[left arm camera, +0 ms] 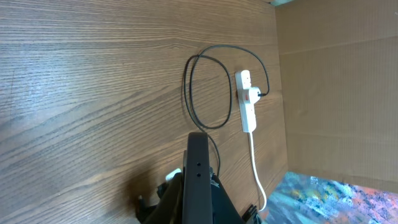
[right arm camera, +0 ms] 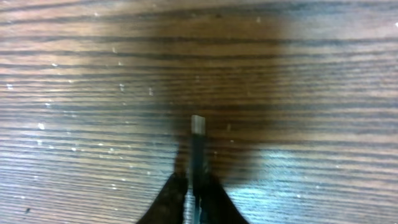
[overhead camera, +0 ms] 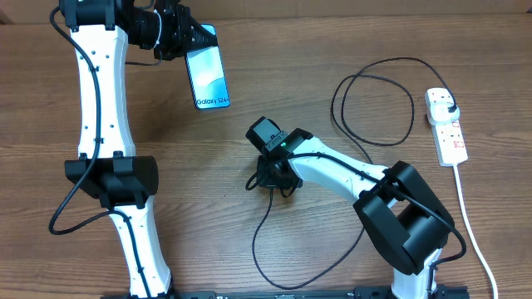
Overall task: Plug charger to phone and switch on socket
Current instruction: 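Close the right gripper on the black cable's connector end, then lift the connector with the right gripper toward the phone's bottom port, then push the connector into the phone's port held by the left gripper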
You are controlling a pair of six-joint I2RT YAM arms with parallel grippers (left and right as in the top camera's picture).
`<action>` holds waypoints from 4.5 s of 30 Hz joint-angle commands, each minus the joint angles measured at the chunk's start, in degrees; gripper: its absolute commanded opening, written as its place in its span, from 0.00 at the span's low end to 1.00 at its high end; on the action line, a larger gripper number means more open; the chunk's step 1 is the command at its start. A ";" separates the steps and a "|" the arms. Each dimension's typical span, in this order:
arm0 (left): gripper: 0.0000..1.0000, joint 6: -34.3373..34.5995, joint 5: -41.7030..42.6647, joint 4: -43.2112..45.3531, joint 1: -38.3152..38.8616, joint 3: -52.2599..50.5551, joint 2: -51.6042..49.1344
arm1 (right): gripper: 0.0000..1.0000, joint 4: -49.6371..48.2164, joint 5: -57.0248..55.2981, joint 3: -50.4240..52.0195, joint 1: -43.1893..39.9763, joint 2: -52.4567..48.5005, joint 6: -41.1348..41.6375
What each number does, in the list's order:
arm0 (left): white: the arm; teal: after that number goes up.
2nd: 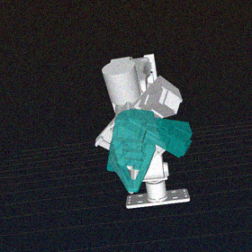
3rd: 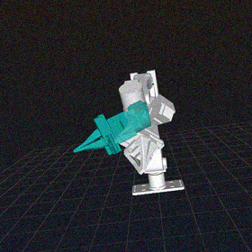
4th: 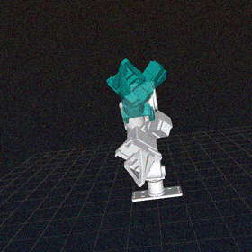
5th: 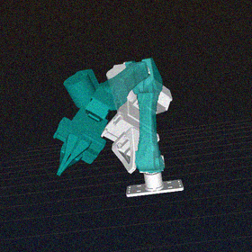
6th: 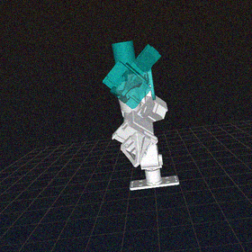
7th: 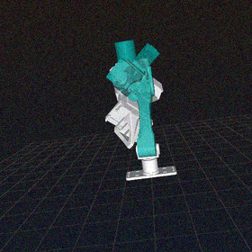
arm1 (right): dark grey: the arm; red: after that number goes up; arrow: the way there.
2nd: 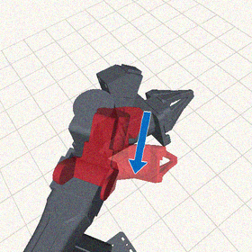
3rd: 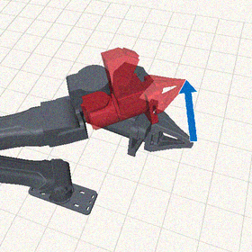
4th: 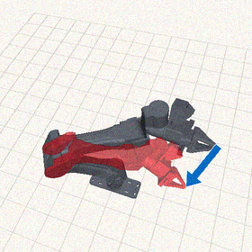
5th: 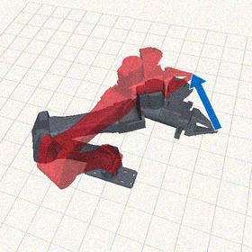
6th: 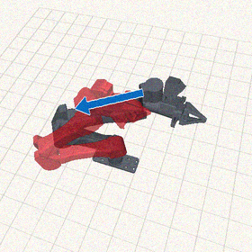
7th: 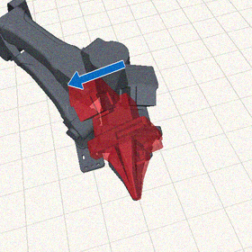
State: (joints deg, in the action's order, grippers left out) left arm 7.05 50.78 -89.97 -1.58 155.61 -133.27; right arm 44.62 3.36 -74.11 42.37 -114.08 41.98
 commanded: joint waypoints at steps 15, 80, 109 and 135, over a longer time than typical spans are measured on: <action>0.04 -0.68 4.74 2.14 0.00 0.00 -0.48 | 0.04 -5.46 30.01 -2.21 -7.82 -1.05 -0.61; 0.04 33.18 22.84 37.86 0.76 0.00 -0.48 | 0.04 -119.36 62.29 -2.21 -18.86 -1.01 58.36; 0.04 33.18 28.33 37.70 -0.63 0.00 -0.48 | 0.04 -119.34 61.94 -2.14 -18.88 -1.01 58.34; 0.04 25.88 25.59 33.07 1.86 0.00 -0.48 | 0.36 -114.36 59.76 -2.14 -18.99 -1.01 53.99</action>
State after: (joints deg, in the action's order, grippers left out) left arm 34.28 72.99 -56.34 -1.41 155.24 -133.43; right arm -69.56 66.85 -75.75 23.68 -115.33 96.38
